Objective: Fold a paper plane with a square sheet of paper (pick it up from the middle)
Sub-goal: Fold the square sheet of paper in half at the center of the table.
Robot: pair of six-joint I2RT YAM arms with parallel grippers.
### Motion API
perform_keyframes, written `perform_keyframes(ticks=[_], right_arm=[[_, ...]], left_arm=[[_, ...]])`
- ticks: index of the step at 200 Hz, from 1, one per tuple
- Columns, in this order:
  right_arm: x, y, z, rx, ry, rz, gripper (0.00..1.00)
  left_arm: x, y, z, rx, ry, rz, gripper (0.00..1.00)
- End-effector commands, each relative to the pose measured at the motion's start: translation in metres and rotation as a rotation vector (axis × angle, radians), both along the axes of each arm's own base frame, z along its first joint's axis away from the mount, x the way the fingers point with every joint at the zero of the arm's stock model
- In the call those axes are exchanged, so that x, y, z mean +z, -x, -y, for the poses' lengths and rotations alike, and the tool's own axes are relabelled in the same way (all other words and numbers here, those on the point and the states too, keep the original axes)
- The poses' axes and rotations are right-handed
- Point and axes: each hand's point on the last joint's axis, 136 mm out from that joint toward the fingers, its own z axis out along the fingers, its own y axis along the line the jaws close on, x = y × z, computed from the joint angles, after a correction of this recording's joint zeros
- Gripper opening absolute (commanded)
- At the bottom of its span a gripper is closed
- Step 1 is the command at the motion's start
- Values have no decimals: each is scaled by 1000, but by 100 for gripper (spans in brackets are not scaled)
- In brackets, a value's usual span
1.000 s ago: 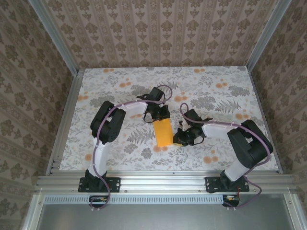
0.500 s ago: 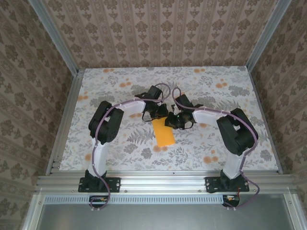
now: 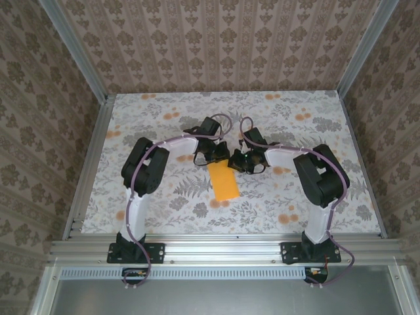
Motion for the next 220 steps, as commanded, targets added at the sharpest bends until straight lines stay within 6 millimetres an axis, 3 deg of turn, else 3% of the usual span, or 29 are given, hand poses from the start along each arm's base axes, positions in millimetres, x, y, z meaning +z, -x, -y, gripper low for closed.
perform_keyframes(ticks=[1, 55, 122, 162, 220], right_arm=[[-9, -7, 5, -37, 13, -8, 9], [-29, 11, 12, -27, 43, -98, 10], [-32, 77, 23, 3, -29, -196, 11], [-30, 107, 26, 5, -92, -221, 12], [-44, 156, 50, 13, 18, -315, 12]], left_arm=[[-13, -1, -4, 12, -27, -32, 10], [-24, 4, -12, 22, -82, -56, 10], [-36, 7, -22, 34, -139, -72, 9], [-39, 7, -23, 33, -147, -77, 9], [-42, 8, -24, 26, -158, -81, 9]])
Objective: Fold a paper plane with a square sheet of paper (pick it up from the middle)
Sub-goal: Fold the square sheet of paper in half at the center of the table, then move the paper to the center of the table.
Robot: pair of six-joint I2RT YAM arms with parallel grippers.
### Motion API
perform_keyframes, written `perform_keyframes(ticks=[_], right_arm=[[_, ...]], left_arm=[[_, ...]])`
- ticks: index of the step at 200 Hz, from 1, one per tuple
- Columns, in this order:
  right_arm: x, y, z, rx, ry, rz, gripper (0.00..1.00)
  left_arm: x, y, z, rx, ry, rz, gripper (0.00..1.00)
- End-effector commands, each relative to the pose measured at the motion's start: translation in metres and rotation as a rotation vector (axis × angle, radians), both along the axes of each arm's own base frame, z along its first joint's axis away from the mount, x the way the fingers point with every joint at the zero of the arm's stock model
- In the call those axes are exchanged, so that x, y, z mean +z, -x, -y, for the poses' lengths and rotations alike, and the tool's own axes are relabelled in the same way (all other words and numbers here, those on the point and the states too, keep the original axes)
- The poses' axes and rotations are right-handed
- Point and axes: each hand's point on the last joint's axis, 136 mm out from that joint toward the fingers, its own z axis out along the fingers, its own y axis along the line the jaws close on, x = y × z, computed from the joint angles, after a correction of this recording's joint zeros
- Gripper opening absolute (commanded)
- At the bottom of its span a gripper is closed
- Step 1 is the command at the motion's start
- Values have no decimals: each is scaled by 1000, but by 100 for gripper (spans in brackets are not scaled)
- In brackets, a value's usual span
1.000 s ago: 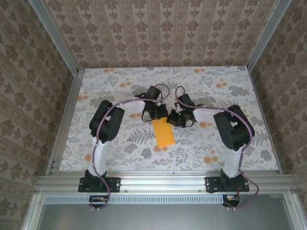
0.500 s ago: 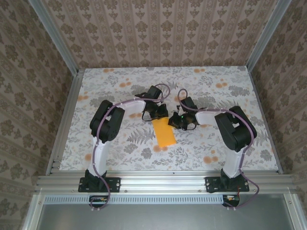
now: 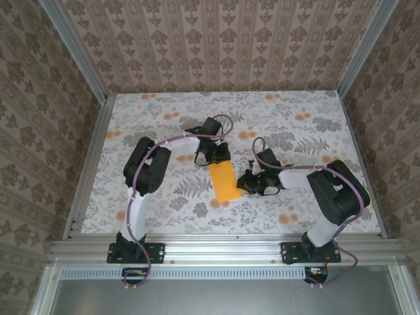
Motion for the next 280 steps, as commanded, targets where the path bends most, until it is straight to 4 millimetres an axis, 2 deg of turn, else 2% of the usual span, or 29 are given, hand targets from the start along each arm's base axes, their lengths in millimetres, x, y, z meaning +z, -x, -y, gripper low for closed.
perform_keyframes(ticks=[1, 30, 42, 58, 69, 87, 113, 139, 167, 187, 197, 200, 208, 225, 246, 280], right_arm=[[-29, 60, 26, 7, 124, -214, 12], [-27, 76, 40, 17, 188, -228, 13], [-23, 78, 42, 24, 201, -218, 13], [-9, 69, 39, 35, 204, -169, 14], [6, 57, 35, 43, 195, -109, 16], [38, 33, 26, 53, 185, 27, 22], [56, 10, 21, 100, 258, 130, 32], [52, -4, 13, 187, 382, 158, 36], [39, -15, -1, 249, 461, 164, 38], [27, -10, -11, 293, 497, 124, 39], [21, -7, -17, 307, 503, 111, 38], [20, -7, -19, 310, 504, 108, 39], [14, -5, -23, 313, 507, 94, 39], [5, 1, -33, 298, 504, 58, 38], [-5, 11, -43, 236, 493, -13, 38], [-10, 14, -92, 132, 324, -59, 37]], left_arm=[[-37, 6, -23, 25, -130, -54, 9], [-35, 5, -22, 17, -126, -50, 9], [-31, 3, -19, 12, -116, -44, 10], [-19, -1, -13, -1, -87, -26, 10], [-4, -7, -6, -10, -60, -3, 12], [34, -17, 4, -26, -9, 61, 17], [84, -25, 1, -26, 29, 149, 29], [106, -24, -29, 30, 17, 188, 40], [107, -12, -81, 136, -21, 181, 52], [101, 0, -121, 216, -49, 161, 61], [97, 11, -134, 234, -57, 147, 63], [96, 9, -145, 264, -61, 144, 64], [92, 15, -158, 289, -67, 128, 64], [85, 31, -175, 317, -67, 101, 66], [77, 49, -187, 337, -65, 73, 67], [68, 67, -199, 368, -51, 46, 68]])
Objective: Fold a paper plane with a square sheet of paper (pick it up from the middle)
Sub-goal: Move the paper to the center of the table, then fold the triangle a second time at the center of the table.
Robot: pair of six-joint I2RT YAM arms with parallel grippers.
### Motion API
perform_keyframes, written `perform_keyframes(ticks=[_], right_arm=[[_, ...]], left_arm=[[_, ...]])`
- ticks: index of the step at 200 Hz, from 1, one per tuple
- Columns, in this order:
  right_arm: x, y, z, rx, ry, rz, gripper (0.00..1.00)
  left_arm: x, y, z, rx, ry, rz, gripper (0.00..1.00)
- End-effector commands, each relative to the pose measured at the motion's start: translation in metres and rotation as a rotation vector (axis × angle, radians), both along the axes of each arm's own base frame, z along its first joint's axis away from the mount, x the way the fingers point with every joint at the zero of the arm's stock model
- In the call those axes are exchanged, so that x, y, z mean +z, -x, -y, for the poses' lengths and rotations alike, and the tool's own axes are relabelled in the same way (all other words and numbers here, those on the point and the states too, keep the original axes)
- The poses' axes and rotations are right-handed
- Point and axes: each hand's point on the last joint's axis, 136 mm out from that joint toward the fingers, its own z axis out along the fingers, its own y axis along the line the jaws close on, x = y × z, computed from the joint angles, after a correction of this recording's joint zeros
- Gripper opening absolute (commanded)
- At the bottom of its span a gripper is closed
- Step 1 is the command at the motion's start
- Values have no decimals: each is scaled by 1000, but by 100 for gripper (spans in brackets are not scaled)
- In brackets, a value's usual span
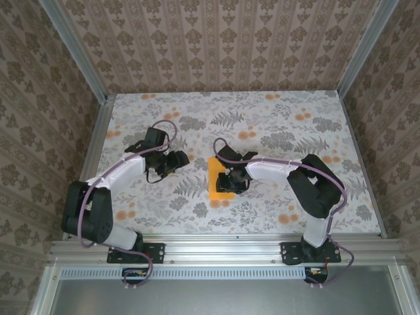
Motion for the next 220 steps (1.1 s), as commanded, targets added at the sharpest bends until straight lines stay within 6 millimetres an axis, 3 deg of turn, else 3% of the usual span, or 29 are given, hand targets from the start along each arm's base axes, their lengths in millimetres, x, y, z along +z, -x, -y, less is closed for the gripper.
perform_keyframes(ticks=[1, 24, 50, 67, 106, 140, 169, 220], right_arm=[[-15, 10, -30, -107, -83, -90, 37], [4, -4, -46, -128, -136, -40, 37], [36, -23, -34, -71, -44, 87, 38], [42, -31, -26, -39, 19, 134, 39], [34, -46, -11, -23, 100, 139, 39], [18, -59, -9, -3, 107, 104, 41], [2, -58, -10, 0, 96, 52, 41], [-14, -53, 9, -49, 119, 8, 41]], left_arm=[[2, 8, -6, 32, 32, -5, 68], [-1, 16, -9, 36, 45, -8, 69], [-2, 22, -11, 27, 49, -5, 71], [-2, 26, -10, 16, 56, -2, 74], [-1, 32, -6, 5, 92, 0, 79], [-3, 38, 2, -13, 127, -16, 79], [-6, 45, 14, -45, 143, -40, 78], [-19, 65, 49, -113, 207, -105, 69]])
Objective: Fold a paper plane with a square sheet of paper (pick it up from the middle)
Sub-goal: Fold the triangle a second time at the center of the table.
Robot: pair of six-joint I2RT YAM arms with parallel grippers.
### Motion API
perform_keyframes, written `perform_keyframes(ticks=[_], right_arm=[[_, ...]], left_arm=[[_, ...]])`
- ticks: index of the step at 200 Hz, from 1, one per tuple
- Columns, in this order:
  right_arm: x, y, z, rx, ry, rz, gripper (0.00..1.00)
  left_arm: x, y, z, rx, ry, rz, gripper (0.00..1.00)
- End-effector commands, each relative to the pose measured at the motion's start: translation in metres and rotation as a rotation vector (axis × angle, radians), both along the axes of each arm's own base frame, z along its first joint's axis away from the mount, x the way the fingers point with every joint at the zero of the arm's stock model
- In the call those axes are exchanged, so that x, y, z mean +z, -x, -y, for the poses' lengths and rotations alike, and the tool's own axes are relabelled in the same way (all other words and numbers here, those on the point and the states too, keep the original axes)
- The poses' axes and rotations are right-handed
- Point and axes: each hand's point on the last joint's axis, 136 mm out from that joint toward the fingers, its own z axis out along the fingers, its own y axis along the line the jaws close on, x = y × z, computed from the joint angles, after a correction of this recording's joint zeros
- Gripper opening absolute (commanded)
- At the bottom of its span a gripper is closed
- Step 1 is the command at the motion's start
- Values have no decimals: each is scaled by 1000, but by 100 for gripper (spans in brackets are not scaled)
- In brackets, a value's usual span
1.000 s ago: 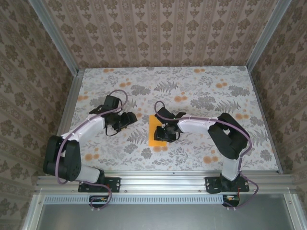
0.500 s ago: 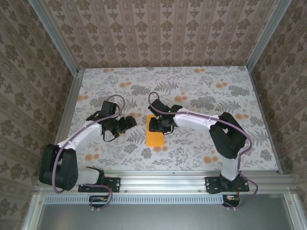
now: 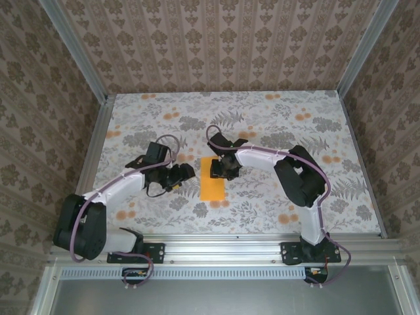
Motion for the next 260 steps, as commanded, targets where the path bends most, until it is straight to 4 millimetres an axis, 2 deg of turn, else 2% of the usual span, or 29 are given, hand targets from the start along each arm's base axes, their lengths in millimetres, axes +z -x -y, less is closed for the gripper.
perform_keyframes(ticks=[1, 40, 128, 159, 191, 232, 260], right_arm=[[-16, 13, 15, -17, 32, -65, 41], [-23, 13, 20, -44, 14, -86, 41], [-32, 14, 22, -64, -13, -109, 40], [-35, 16, 23, -65, -16, -115, 40], [-36, 16, 23, -68, -18, -119, 39], [-39, 18, 23, -69, -21, -125, 39], [-40, 19, 23, -69, -22, -131, 39]], left_arm=[[-9, 13, 20, -31, 56, -57, 69], [-18, 25, 42, -72, 97, -106, 63], [-42, 51, 53, -124, 48, -223, 68], [-40, 51, 61, -148, 61, -219, 66], [-36, 48, 67, -160, 76, -203, 57], [-29, 41, 69, -152, 82, -170, 49], [-24, 36, 65, -142, 62, -130, 49]])
